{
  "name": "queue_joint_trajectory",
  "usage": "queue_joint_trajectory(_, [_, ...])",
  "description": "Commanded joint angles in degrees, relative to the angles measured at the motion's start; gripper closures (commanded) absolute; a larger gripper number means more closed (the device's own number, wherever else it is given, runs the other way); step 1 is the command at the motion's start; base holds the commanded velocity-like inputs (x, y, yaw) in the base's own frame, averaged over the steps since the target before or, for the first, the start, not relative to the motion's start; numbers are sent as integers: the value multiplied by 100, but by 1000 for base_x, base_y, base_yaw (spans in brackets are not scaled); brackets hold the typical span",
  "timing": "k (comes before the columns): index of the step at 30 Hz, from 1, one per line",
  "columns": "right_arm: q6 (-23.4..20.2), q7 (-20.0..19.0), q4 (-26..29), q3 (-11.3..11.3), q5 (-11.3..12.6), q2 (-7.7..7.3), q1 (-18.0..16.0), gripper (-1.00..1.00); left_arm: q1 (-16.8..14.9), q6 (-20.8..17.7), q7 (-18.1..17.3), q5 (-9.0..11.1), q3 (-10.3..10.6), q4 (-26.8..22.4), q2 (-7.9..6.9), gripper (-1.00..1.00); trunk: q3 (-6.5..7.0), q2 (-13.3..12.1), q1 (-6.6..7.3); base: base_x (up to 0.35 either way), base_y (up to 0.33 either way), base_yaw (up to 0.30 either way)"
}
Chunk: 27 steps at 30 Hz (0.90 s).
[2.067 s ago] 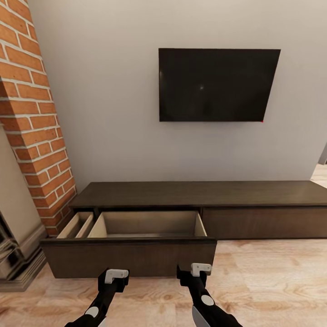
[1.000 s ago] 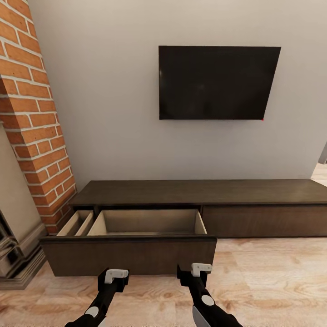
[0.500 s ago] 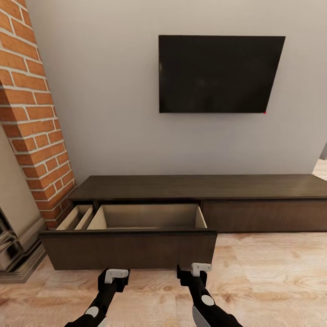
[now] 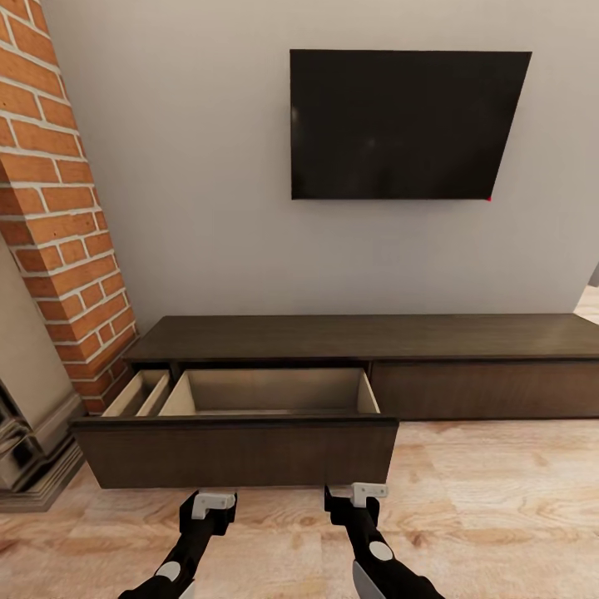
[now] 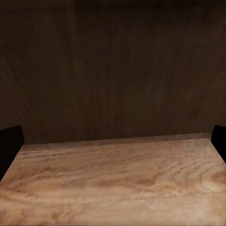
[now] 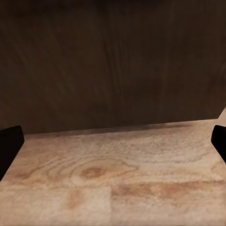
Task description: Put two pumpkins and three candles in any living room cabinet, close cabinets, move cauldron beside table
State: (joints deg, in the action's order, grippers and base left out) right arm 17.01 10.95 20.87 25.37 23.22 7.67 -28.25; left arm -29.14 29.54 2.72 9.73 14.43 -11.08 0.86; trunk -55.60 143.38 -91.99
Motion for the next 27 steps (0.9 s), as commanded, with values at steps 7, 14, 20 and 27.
queue_joint_trajectory(7, [22, 38, -4, 50, 46, -3, -5, -100, -4, 32, 44, 38, 51, 2, -3, -100, -5, 2, 1, 36, 0, 0])
queue_joint_trajectory(14, [36, 38, 8, 45, 50, -8, -5, -100, -4, 34, 52, 37, 51, -5, -5, -100, -5, 2, 1, 59, 0, 0])
queue_joint_trajectory(20, [27, 46, 10, 35, 51, -4, -5, -100, -4, 35, 60, 37, 51, -8, -6, -100, -5, 2, 1, 8, 0, 0])
queue_joint_trajectory(27, [32, 92, 9, 23, 51, 4, -5, -100, -4, 42, 69, 37, 51, -8, -5, -100, -5, 2, 1, 1, 0, 0])
